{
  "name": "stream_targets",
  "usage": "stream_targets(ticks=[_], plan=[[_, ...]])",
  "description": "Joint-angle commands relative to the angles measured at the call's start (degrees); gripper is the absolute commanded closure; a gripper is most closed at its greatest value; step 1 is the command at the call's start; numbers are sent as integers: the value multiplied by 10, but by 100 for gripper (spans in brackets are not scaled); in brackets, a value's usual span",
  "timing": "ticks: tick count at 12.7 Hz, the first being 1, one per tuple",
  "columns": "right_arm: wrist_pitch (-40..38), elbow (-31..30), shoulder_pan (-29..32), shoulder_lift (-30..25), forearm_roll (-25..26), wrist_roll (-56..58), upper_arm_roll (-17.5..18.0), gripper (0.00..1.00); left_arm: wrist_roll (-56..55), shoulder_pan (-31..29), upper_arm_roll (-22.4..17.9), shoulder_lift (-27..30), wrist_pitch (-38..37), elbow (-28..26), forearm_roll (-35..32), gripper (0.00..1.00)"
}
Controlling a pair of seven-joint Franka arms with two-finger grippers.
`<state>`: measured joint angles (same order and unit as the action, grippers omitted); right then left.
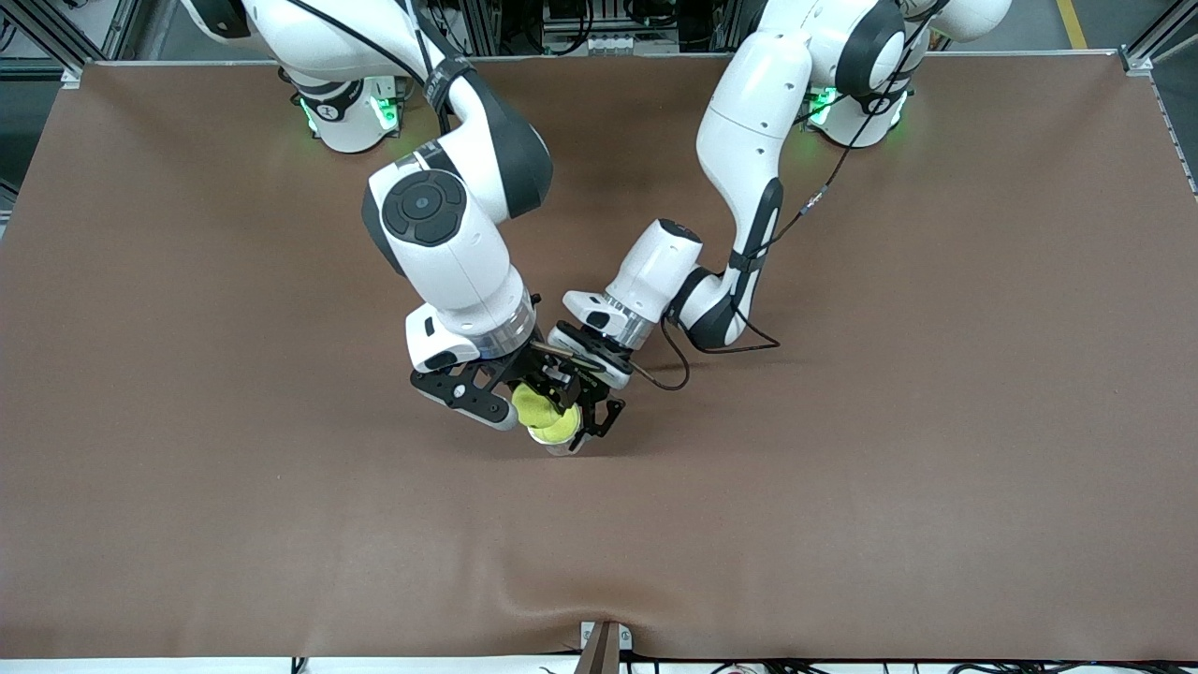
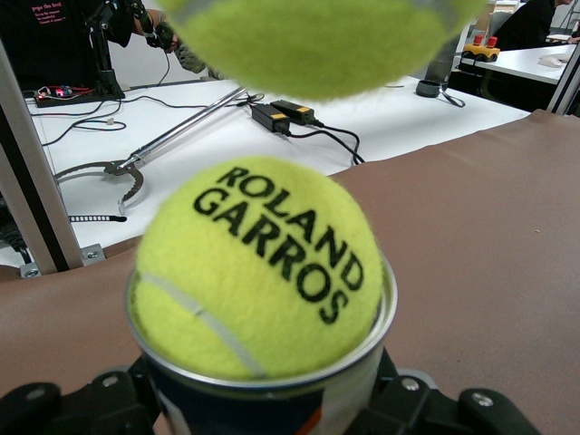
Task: Insert tennis ball vertically with right arm
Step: 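Carry the second ball onto the can opening with the right gripper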
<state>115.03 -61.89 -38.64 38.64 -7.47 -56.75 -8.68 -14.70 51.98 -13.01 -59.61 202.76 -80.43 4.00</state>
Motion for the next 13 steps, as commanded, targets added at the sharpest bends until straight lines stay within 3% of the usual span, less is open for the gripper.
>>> stream_targets(ticks=[1, 11, 12, 13], plan=[[-5, 23, -6, 21, 2, -13, -7, 72, 0, 4, -6, -13, 10, 16, 15, 18], [55, -20, -7, 34, 2, -13, -6, 69, 0, 5, -6, -13, 10, 16, 15, 20], [57, -21, -7, 36, 2, -13, -6, 60, 0, 5, -6, -13, 10, 16, 15, 20], [58, -21, -7, 37, 3, -13, -6, 41, 0, 5, -6, -13, 10, 16, 15, 19]])
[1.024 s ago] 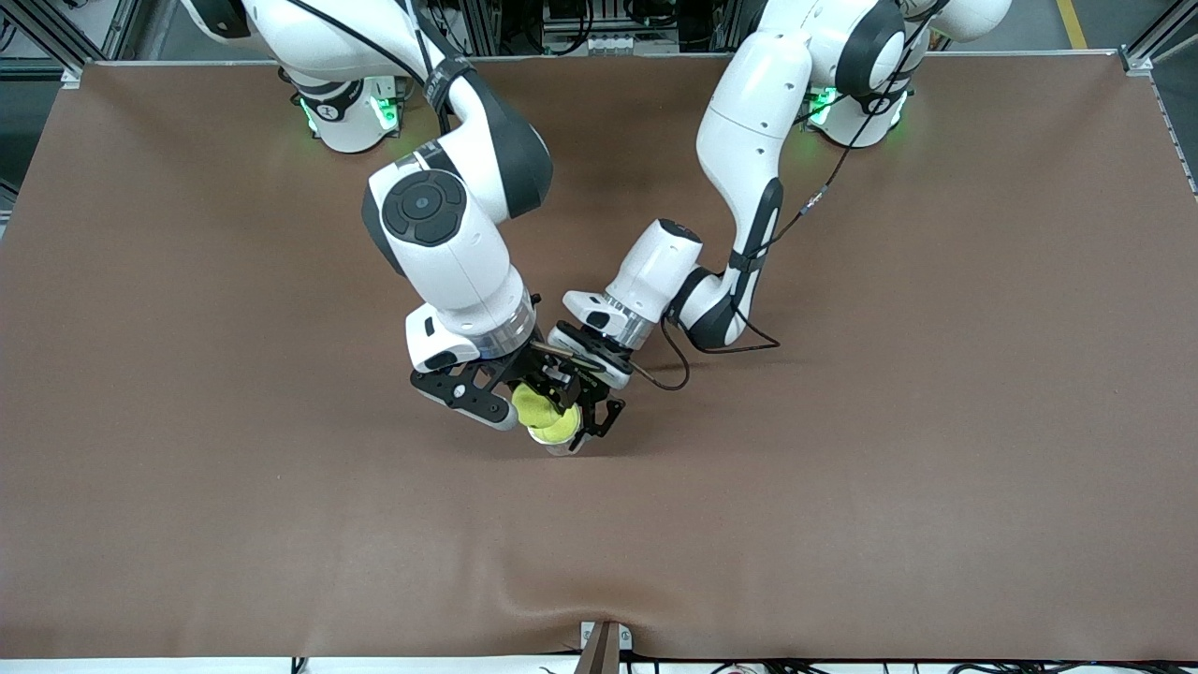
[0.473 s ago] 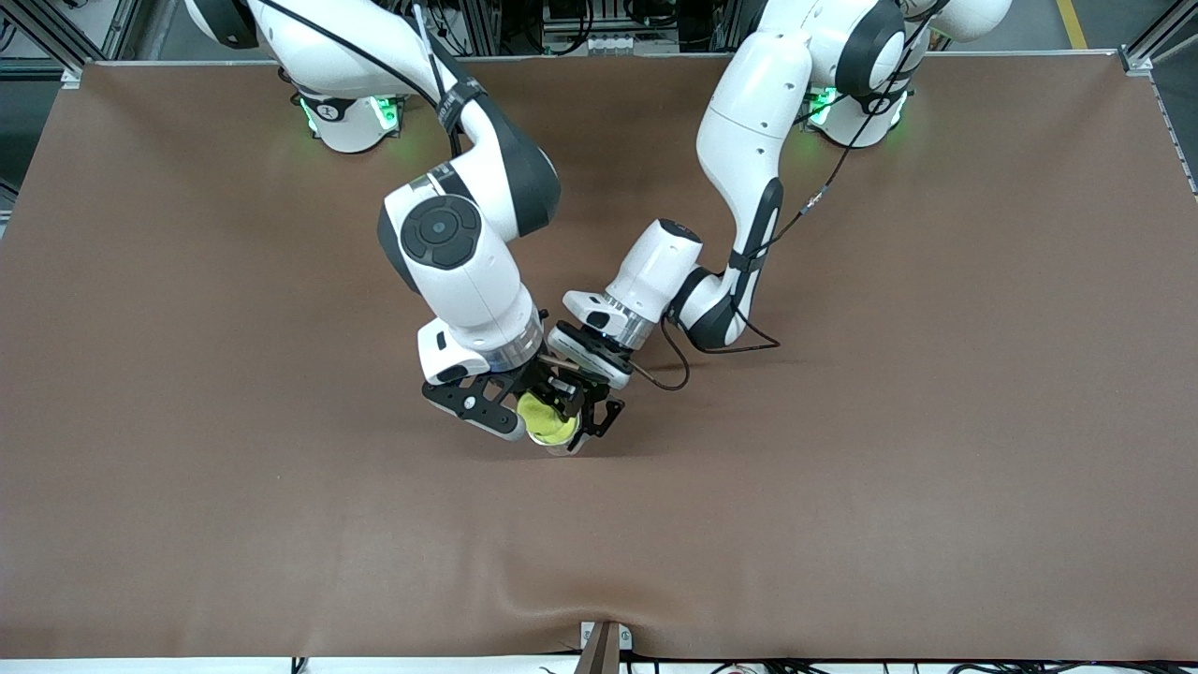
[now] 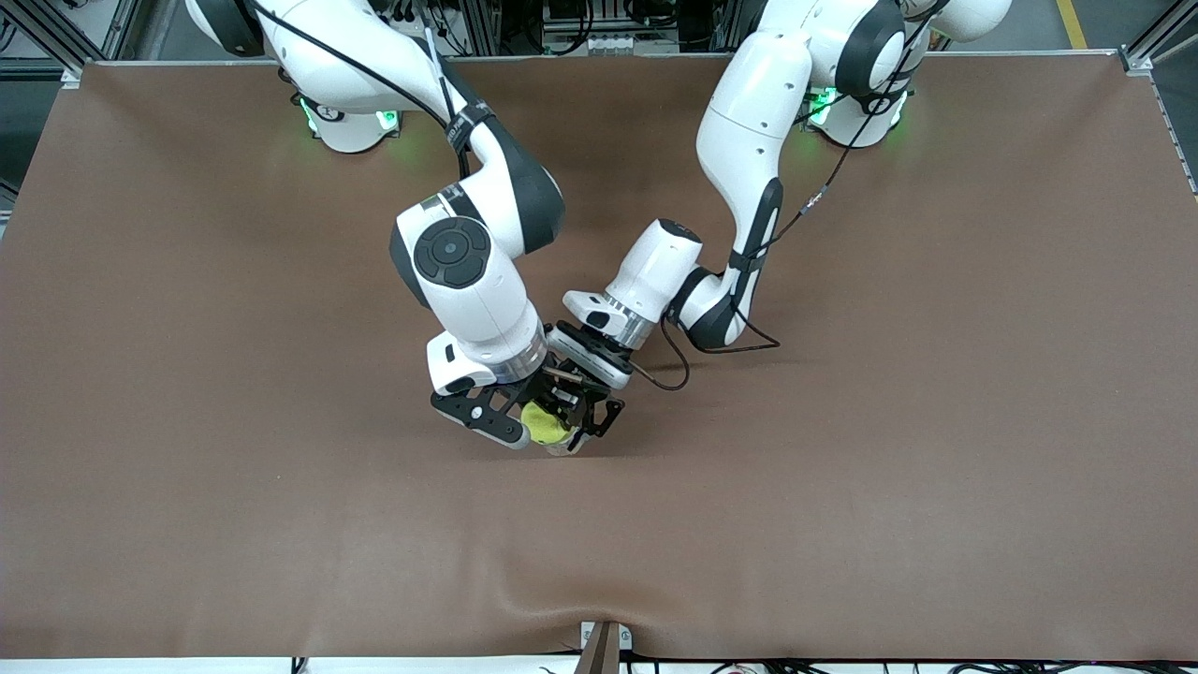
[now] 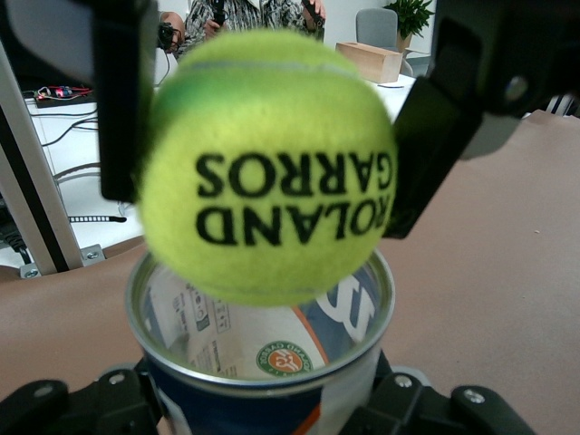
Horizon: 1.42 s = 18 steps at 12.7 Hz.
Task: Insert tennis ball vertically with right arm
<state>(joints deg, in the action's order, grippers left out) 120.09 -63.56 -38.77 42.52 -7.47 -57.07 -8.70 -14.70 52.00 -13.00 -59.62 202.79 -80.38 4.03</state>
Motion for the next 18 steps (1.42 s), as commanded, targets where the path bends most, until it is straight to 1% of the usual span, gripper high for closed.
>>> stream_targets(ticks=[1, 2, 3, 4, 6, 8, 10, 11, 12, 14, 18], plan=[[8, -4, -6, -2, 3, -10, -6, 30, 0, 4, -6, -13, 9, 15, 15, 19], [9, -4, -6, -2, 3, -10, -6, 14, 0, 4, -6, -13, 10, 15, 15, 19], [15, -4, -6, -2, 3, -10, -6, 3, 0, 5, -6, -13, 9, 15, 15, 18], [16, -4, -6, -2, 3, -10, -6, 0, 0, 5, -6, -13, 9, 15, 15, 17], [15, -4, -6, -2, 3, -10, -6, 0, -1, 4, -5, -13, 9, 15, 15, 10], [15, -4, -6, -2, 3, -10, -6, 0, -4, 4, -4, -12, 9, 15, 17, 0], [14, -4, 0, -6, 3, -1, -6, 0, -5, 4, -4, -9, 9, 15, 17, 0], [6, -4, 10, -17, 1, 20, -6, 0, -6, 4, -4, -8, 9, 15, 17, 0], [-22, -4, 30, -35, -3, 65, -5, 0, -7, 5, -4, -6, 9, 15, 17, 0], [-107, -6, 73, -84, -7, 165, -5, 0, -7, 5, -4, -4, 9, 15, 17, 0], [-251, -49, 155, -203, -6, 342, -5, 0, -7, 10, -4, 8, 9, 15, 33, 0]])
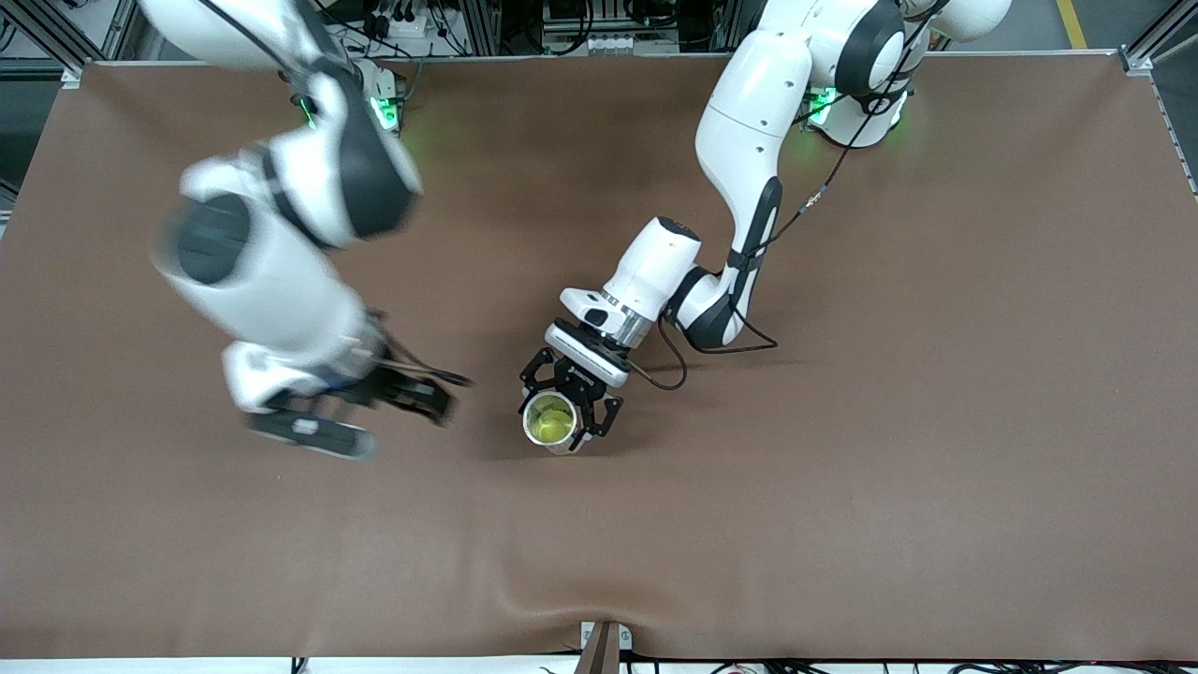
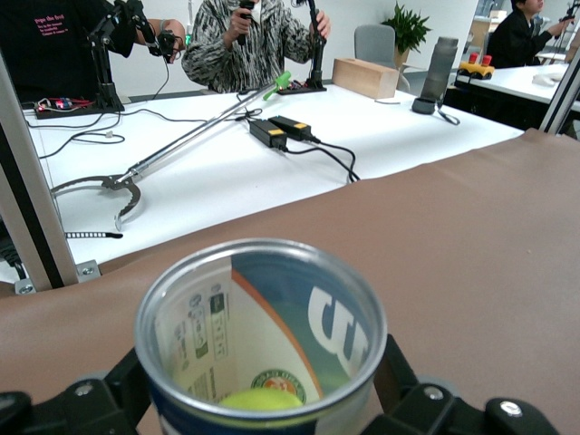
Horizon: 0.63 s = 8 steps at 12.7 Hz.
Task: Insert tennis ball vertically with right arm
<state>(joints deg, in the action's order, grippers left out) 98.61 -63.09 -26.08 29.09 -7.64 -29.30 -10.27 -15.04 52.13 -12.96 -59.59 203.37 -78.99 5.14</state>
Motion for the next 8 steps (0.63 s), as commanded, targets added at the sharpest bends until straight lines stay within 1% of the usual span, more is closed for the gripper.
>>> stream_targets(ticks=[1, 2, 4, 5, 6, 8], plan=[[-66, -56, 51, -90, -2, 109, 10, 0, -3, 10, -4, 11, 3, 7, 23, 0], [-87, -66, 77, -108, 2, 153, 10, 0, -3, 10, -4, 13, 3, 15, 23, 0], [-100, -93, 122, -137, 13, 249, 10, 0, -4, 10, -4, 23, 3, 19, 23, 0], [-101, -109, 141, -153, 37, 291, 10, 0, -4, 10, -3, 31, 3, 18, 26, 0], [-102, -120, 157, -167, 56, 325, 10, 0, -4, 10, -3, 37, 3, 18, 32, 0], [-100, -155, 184, -202, 61, 368, 8, 0, -3, 11, -3, 47, 2, 17, 35, 0]])
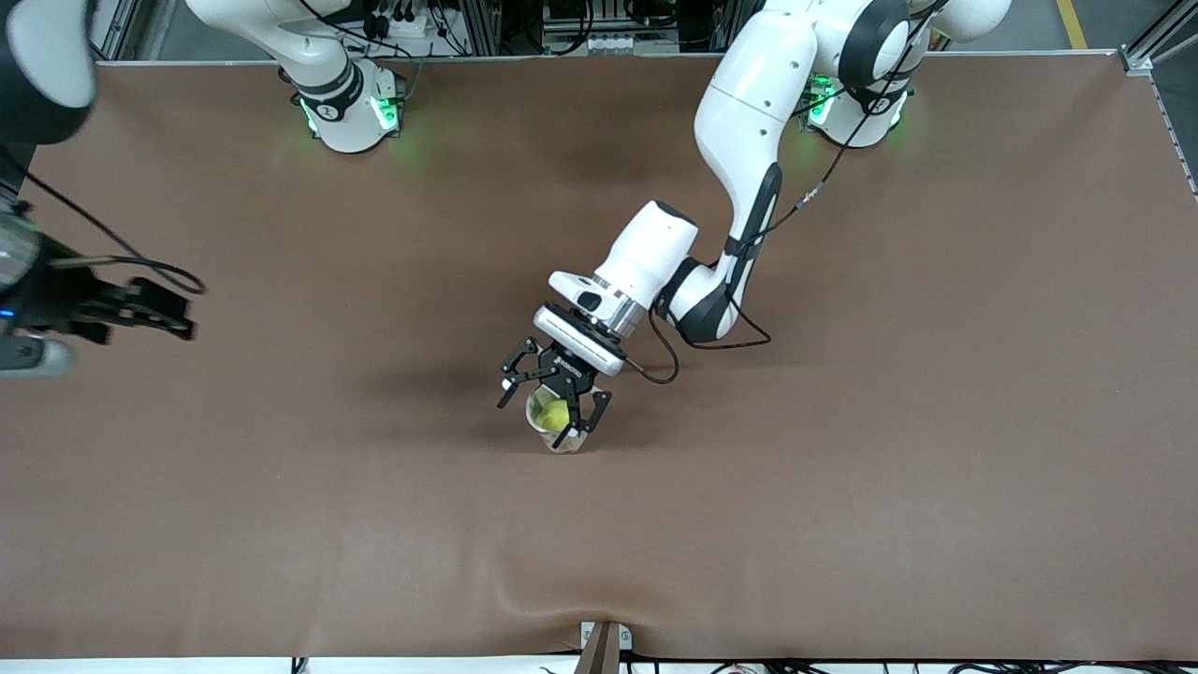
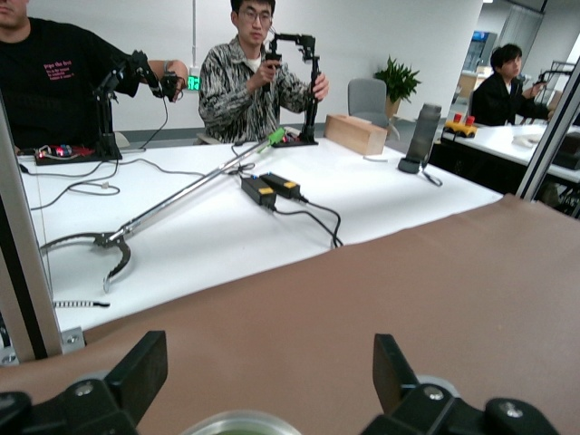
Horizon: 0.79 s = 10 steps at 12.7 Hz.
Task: Insert tennis ball vertically with right arm
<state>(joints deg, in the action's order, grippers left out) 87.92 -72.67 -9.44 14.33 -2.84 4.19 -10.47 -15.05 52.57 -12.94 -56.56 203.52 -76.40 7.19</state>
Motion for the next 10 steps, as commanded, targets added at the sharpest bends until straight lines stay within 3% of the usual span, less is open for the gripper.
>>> stream_targets(ticks=[1, 3, 5, 10], plan=[[6, -81, 25, -77, 14, 37, 10, 0, -3, 8, -3, 26, -1, -9, 14, 0], [5, -133, 22, -121, 25, 40, 10, 0, -2, 8, -4, 53, -33, -15, 13, 0], [18, -178, 17, -133, 25, 39, 10, 0, -2, 9, -6, 87, -127, -14, 12, 0], [19, -143, 7, -117, 23, 35, 12, 0, -2, 5, -10, 193, -421, -9, -8, 0]])
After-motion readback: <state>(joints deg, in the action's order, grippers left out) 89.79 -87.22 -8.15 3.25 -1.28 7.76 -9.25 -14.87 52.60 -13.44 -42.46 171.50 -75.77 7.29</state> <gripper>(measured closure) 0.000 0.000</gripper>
